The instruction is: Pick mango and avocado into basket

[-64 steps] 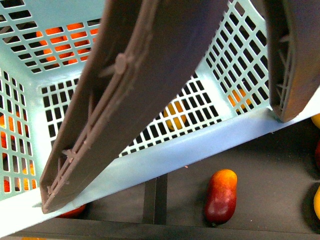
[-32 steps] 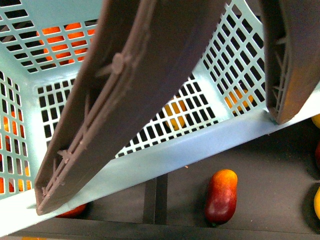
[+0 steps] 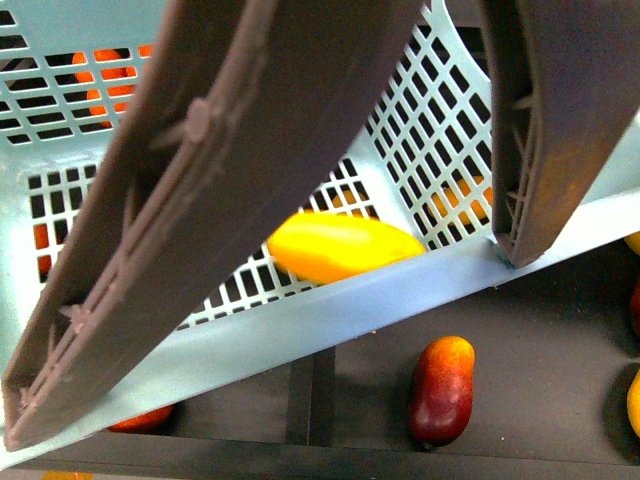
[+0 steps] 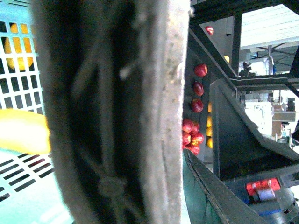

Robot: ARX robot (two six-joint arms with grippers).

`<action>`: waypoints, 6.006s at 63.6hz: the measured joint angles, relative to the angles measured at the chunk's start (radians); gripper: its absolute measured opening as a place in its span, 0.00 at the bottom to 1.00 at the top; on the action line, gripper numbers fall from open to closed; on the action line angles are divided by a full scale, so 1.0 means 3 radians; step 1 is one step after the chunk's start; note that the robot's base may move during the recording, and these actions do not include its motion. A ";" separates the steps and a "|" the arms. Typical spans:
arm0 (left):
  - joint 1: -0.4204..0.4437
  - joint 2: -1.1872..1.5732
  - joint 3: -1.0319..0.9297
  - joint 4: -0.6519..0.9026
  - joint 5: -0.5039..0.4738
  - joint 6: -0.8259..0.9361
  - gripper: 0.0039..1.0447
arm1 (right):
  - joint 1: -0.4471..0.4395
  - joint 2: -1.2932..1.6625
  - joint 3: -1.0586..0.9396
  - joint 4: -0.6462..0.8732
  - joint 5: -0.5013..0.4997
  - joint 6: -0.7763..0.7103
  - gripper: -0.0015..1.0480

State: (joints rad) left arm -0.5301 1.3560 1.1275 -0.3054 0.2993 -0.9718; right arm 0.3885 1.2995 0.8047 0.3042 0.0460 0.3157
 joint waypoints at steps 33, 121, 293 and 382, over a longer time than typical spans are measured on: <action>-0.0001 0.0000 0.0000 -0.0004 0.0024 0.0006 0.25 | -0.0591 -0.1021 -0.1705 0.1275 0.0526 -0.1008 0.09; -0.0019 0.0000 0.0005 -0.0004 0.0037 0.0011 0.24 | -0.1294 -0.2085 -0.2402 0.0947 -0.0142 -0.1041 0.92; -0.0009 -0.0006 0.0020 -0.0009 0.0004 0.0008 0.08 | -0.2104 0.1588 -0.0632 0.0954 -0.0315 -0.0459 0.92; -0.0009 -0.0006 0.0020 -0.0009 0.0020 0.0010 0.08 | -0.1478 0.4454 0.1965 -0.0006 -0.0184 0.0198 0.80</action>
State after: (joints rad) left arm -0.5327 1.3540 1.1336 -0.3080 0.3054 -0.9688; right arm -0.0547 2.6358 1.3941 0.3023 -0.0093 0.3752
